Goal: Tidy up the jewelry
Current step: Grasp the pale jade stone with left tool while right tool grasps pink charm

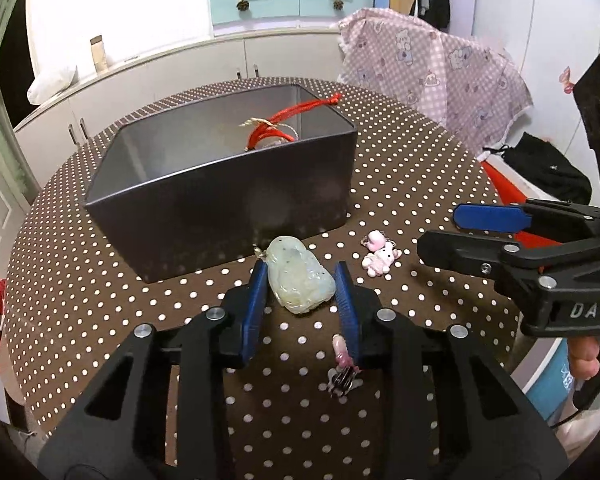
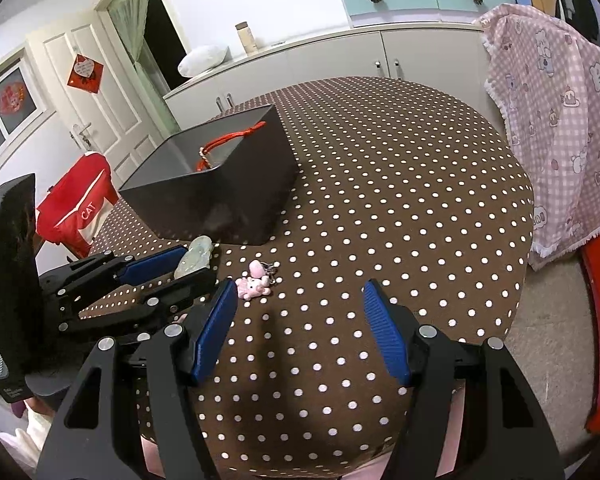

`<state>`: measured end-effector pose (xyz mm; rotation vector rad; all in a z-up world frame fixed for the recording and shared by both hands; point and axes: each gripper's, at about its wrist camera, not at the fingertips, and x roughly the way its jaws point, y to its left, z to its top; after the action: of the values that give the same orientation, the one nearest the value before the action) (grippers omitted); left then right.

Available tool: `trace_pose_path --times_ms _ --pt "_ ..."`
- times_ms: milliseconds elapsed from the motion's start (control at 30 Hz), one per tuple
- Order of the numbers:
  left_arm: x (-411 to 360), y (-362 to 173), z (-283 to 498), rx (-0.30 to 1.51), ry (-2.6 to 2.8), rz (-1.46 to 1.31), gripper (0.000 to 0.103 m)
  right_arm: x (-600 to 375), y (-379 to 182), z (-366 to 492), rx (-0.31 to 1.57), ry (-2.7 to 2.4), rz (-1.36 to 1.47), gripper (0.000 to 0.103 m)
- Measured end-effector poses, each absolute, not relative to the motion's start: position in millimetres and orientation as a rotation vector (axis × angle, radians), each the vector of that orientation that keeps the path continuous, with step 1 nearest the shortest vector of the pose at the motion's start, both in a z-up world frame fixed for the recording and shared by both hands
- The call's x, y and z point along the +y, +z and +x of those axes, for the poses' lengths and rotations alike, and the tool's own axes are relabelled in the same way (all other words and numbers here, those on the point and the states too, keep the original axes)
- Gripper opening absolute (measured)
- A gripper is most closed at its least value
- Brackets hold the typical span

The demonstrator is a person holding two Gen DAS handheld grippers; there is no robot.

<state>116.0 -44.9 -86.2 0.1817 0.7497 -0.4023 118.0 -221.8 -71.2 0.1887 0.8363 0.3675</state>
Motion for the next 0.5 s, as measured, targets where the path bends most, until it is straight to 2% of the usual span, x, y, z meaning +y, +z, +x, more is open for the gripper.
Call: trace_pose_path --times_ms 433,500 --pt "-9.5 -81.2 94.1 0.67 -0.409 0.122 0.034 -192.7 -64.8 103.8 0.796 0.476 0.113 0.062" --pt "-5.9 -82.0 88.5 0.662 -0.413 0.122 0.034 -183.6 -66.7 102.1 0.799 0.511 0.089 0.056"
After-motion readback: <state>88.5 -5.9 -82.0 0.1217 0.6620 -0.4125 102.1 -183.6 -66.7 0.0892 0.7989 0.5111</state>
